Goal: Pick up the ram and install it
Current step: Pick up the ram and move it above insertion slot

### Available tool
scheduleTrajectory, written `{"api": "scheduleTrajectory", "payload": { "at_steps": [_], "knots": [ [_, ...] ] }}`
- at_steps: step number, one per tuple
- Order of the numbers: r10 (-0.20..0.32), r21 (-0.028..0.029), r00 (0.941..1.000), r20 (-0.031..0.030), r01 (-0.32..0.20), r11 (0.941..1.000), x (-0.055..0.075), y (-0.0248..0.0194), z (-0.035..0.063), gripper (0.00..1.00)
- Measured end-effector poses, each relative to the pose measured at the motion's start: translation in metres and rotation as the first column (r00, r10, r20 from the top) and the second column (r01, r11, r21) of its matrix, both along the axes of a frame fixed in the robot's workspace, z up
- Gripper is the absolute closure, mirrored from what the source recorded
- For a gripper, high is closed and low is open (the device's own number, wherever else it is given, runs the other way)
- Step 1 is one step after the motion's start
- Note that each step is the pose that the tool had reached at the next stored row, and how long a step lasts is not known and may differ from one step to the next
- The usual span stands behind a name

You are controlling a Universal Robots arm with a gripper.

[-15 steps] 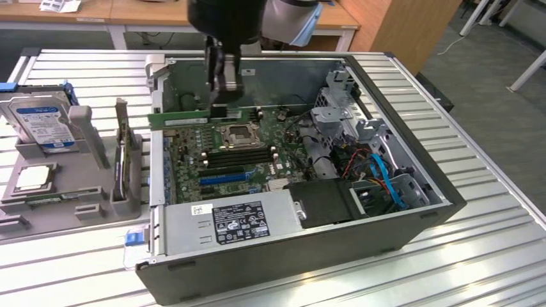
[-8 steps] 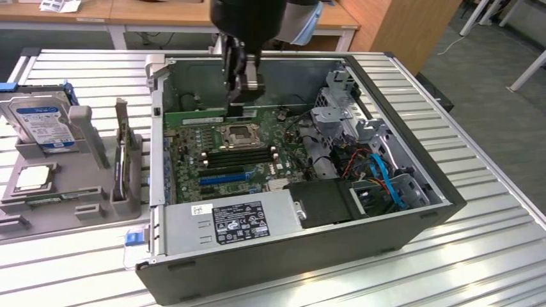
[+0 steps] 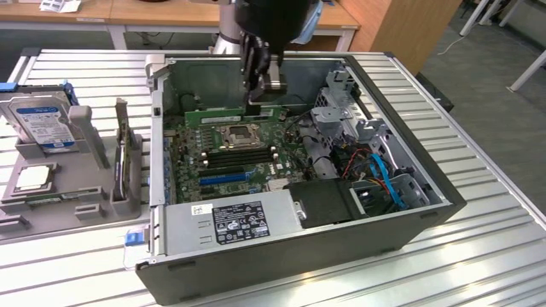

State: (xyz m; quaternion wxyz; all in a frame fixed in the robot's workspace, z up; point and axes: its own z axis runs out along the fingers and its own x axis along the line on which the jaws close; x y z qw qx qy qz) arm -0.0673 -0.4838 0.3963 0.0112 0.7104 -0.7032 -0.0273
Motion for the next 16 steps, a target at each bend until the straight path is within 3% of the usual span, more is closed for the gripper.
{"api": "scheduleTrajectory", "payload": {
  "at_steps": [6,16],
  "knots": [
    [0.0,0.0,1.0,-0.0003,0.0,1.0,0.016,-0.0003,0.0,0.89],
    [0.0,0.0,1.0,-0.0003,0.0,1.0,0.026,-0.0003,0.0,0.89]
  ]
}}
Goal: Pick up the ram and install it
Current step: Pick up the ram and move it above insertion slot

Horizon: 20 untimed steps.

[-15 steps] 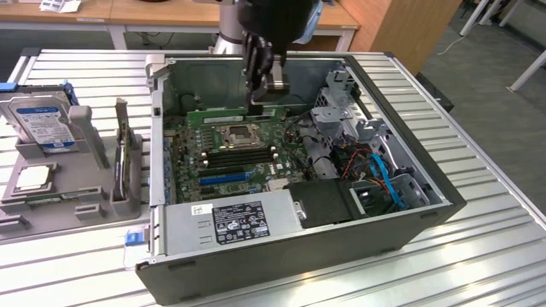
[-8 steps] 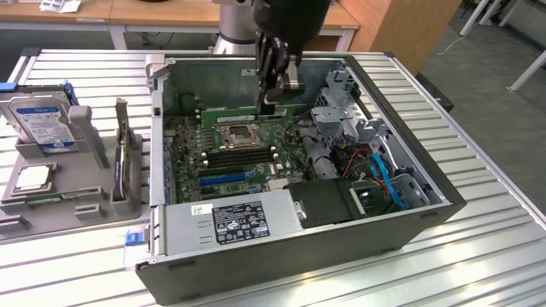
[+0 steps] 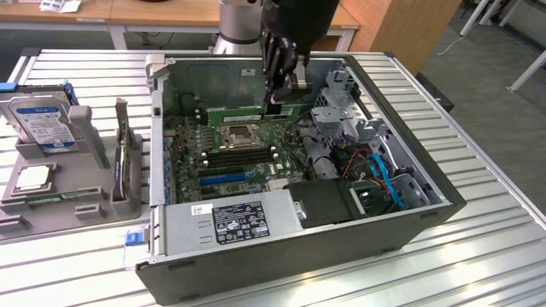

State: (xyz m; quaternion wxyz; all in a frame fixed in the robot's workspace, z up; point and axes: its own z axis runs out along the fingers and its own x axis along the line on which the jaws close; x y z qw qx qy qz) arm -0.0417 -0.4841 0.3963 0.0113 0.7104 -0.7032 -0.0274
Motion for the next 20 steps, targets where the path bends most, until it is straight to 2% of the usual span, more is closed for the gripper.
{"api": "scheduleTrajectory", "payload": {
  "at_steps": [4,7,14,20],
  "knots": [
    [0.0,0.0001,1.0,0.0001,0.0,1.0,0.0,0.0006,-0.0001,0.89],
    [0.0,0.0,1.0,0.0,0.0,1.0,0.0,0.0035,-0.0003,0.89],
    [0.0,0.0,1.0,0.0001,0.0,1.0,0.0,0.015,-0.0013,0.89],
    [0.0,0.0,1.0,0.0,0.0,1.0,0.0,0.027,-0.0024,0.89]
  ]
}}
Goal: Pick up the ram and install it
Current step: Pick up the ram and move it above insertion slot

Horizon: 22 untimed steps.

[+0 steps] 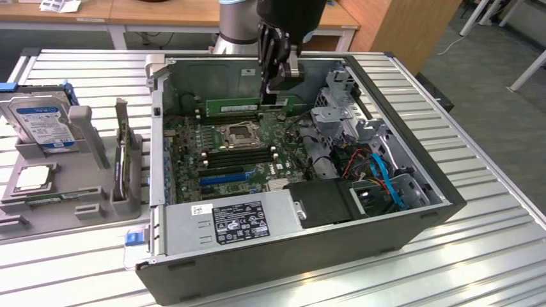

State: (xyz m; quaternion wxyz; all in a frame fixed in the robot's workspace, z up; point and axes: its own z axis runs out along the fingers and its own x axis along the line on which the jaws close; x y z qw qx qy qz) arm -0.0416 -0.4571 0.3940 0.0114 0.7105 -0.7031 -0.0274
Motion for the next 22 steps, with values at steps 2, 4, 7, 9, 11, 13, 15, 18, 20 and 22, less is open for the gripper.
{"api": "scheduleTrajectory", "payload": {
  "at_steps": [2,4,7,9,11,13,15,18,20,22],
  "knots": [
    [0.0,0.0,1.0,0.0,0.0,1.0,0.0,0.0048,-0.0004,0.89],
    [0.0,-0.0001,1.0,0.0,0.0,1.0,0.0,0.0096,-0.0008,0.89],
    [0.0,0.0001,1.0,0.0,0.0,1.0,0.0,0.0176,-0.0014,0.89],
    [0.0,-0.0001,1.0,-0.0001,0.0,1.0,0.0,0.0226,-0.0017,0.89],
    [0.0,0.0001,1.0,0.0,0.0,1.0,0.0,0.0276,-0.0021,0.89],
    [0.0,0.0,1.0,0.0,0.0,1.0,0.0,0.0328,-0.0025,0.89],
    [0.0,0.0,1.0,0.0,0.0,1.0,0.0,0.0374,-0.0028,0.89],
    [0.0,0.0002,1.0,0.0,0.0,1.0,0.0,0.0437,-0.0033,0.89],
    [0.0,0.0002,1.0,0.0,0.0,1.0,0.0,0.0462,-0.0034,0.89],
    [0.0,0.0002,1.0,0.0,0.0,1.0,0.0,0.0466,-0.0034,0.89]
  ]
}}
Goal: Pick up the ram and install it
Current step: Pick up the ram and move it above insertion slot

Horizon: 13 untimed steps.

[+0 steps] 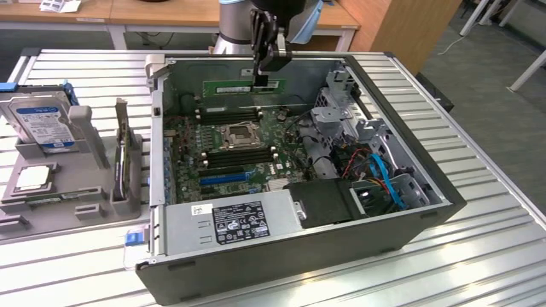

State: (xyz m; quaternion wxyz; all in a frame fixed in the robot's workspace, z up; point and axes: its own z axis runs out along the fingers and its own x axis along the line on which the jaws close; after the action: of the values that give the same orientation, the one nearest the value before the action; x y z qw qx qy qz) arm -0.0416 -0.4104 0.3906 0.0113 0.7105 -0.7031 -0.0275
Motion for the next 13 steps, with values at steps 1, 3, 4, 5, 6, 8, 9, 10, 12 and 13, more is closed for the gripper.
{"api": "scheduleTrajectory", "payload": {
  "at_steps": [1,3,4,5,6,8,9,10,12,13],
  "knots": [
    [0.0,0.0,1.0,0.0,0.0,1.0,0.0,0.0,0.0,0.89],
    [0.0,0.0001,1.0,0.0,0.0,1.0,0.0,0.0,0.0,0.89],
    [0.0,0.0,1.0,0.0,0.0,1.0,0.0,0.0,0.0,0.89],
    [0.0,0.0001,1.0,0.0,0.0,1.0,0.0,0.0001,-0.0003,0.89],
    [0.0,0.0003,1.0,0.0001,0.0,1.0,0.0,0.0001,-0.0008,0.89],
    [0.0,0.0001,1.0,0.0001,0.0,1.0,0.0,0.0,-0.0028,0.89],
    [0.0,0.0002,1.0,0.0,0.0,1.0,0.0,0.0,-0.0042,0.89],
    [0.0,0.0001,1.0,0.0,0.0,1.0,0.0,0.0,-0.0058,0.89],
    [0.0,0.0003,1.0,0.0001,0.0,1.0,0.0,0.0,-0.0086,0.89],
    [0.0,0.0001,1.0,0.0,0.0,1.0,0.0,0.0,-0.0099,0.89]
  ]
}}
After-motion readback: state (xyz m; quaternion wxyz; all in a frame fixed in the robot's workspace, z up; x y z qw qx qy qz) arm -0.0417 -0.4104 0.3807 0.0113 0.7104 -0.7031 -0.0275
